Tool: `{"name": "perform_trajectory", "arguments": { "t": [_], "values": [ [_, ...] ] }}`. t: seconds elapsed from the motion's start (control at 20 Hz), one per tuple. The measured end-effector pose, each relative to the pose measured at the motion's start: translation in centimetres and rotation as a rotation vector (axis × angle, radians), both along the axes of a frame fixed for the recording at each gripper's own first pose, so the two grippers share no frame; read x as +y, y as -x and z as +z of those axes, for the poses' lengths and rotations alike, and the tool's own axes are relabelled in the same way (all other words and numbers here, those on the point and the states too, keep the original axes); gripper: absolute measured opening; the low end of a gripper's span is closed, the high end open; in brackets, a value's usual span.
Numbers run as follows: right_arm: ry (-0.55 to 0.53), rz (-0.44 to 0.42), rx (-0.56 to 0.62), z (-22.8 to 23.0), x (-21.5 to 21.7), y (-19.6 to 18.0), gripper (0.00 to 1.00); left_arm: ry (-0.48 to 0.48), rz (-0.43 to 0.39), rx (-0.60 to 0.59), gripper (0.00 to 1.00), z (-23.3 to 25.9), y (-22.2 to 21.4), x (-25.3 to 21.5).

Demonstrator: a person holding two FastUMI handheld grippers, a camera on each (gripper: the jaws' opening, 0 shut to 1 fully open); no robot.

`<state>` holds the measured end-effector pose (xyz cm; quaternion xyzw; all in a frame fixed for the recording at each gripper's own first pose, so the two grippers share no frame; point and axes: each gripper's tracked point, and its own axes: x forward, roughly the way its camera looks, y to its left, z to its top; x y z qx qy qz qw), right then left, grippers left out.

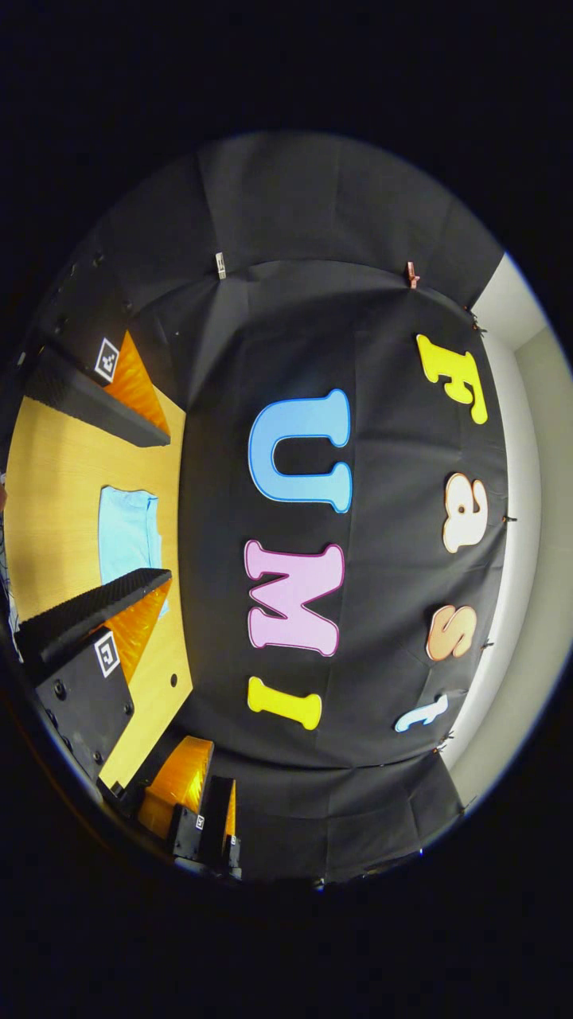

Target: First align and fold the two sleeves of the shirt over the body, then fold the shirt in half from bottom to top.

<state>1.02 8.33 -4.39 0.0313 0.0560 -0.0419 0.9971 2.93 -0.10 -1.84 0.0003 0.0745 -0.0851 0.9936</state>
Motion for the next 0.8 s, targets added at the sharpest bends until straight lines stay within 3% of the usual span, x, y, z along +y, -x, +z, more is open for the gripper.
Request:
{"name": "perform_trajectory", "arguments": {
  "t": [0.35, 0.8],
  "values": [
    [0.032, 0.003, -0.001, 0.1, -0.2, -0.2, 0.97, 0.013, -0.031, -0.014, 0.98, 0.4, -0.2, -1.1],
    [0.041, 0.027, -0.017, 0.5, 0.5, -0.4, 0.97, 0.031, -0.014, -0.006, 0.97, -0.2, 0.5, -0.8]
  ]
}}
